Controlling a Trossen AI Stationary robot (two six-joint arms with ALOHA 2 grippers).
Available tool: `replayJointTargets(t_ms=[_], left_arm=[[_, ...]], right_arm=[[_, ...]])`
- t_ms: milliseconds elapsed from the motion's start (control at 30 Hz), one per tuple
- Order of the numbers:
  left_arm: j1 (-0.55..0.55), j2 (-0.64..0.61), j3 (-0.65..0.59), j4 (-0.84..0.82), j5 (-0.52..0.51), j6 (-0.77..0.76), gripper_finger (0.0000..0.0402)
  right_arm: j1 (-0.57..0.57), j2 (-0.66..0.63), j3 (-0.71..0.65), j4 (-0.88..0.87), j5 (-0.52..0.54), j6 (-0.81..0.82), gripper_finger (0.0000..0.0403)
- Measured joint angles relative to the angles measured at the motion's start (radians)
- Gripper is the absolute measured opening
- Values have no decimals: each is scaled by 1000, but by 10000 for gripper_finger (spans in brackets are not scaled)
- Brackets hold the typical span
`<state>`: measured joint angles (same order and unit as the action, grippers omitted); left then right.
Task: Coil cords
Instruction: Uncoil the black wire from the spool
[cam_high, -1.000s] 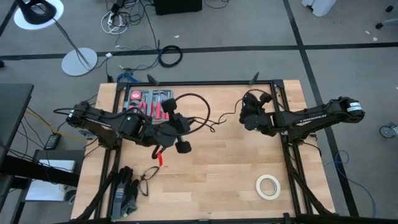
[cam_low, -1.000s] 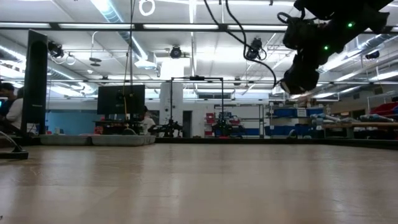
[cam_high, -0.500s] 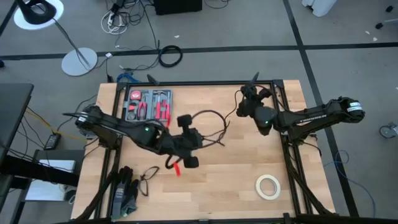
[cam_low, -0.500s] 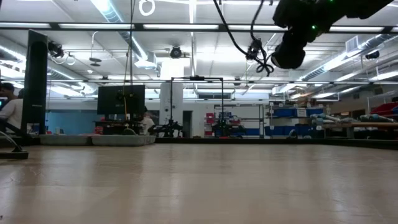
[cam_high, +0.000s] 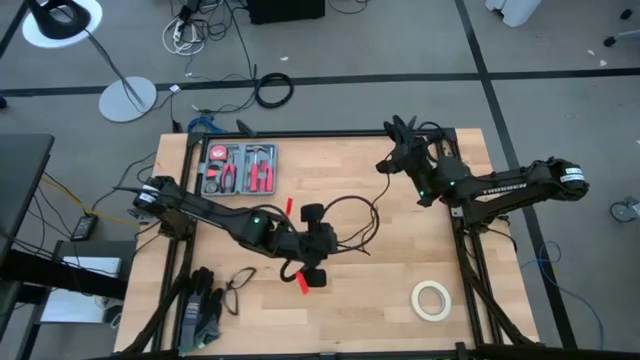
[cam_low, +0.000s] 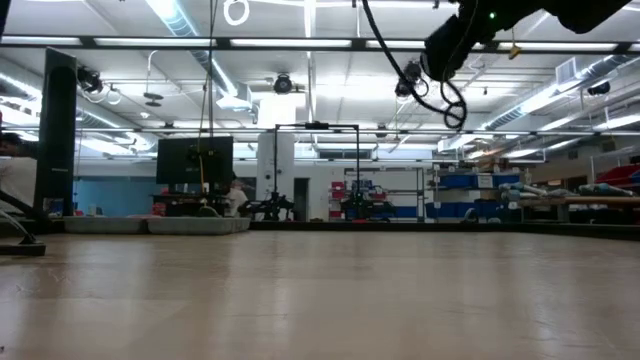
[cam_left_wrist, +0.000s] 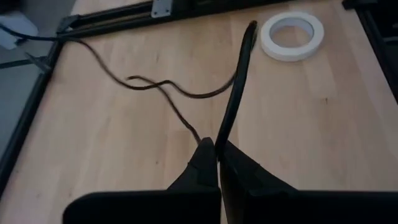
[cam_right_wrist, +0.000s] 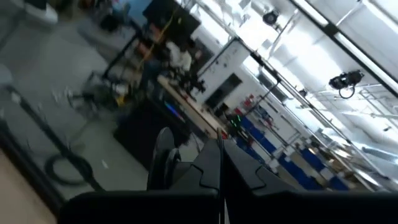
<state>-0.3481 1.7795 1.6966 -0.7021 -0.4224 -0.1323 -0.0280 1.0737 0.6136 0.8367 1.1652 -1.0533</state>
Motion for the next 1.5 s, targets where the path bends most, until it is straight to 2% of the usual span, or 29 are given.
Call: replayJointTargets(t_ms=[100, 267, 433, 567, 900, 1267, 1500], left_arm=[[0, 17, -12, 11, -10, 21, 0], [26, 17, -109, 57, -27, 26, 0], [69, 13, -200, 103, -29, 26, 0], [102, 13, -231, 105, -33, 45, 0], [166, -37, -236, 89, -94, 117, 0], [180, -182, -236, -23, -264, 130, 0], [164, -277, -235, -26, -337, 129, 0]], right_arm=[[10, -5, 0, 66, -51, 14, 0], [75, -27, 0, 90, -143, 74, 0], [161, -37, 1, 71, -165, 136, 0], [252, -34, 1, 28, -155, 148, 0], [468, -32, 1, -93, -19, 274, 0], [648, -31, 0, -375, 23, 619, 0], [681, -31, 0, -705, 20, 949, 0]])
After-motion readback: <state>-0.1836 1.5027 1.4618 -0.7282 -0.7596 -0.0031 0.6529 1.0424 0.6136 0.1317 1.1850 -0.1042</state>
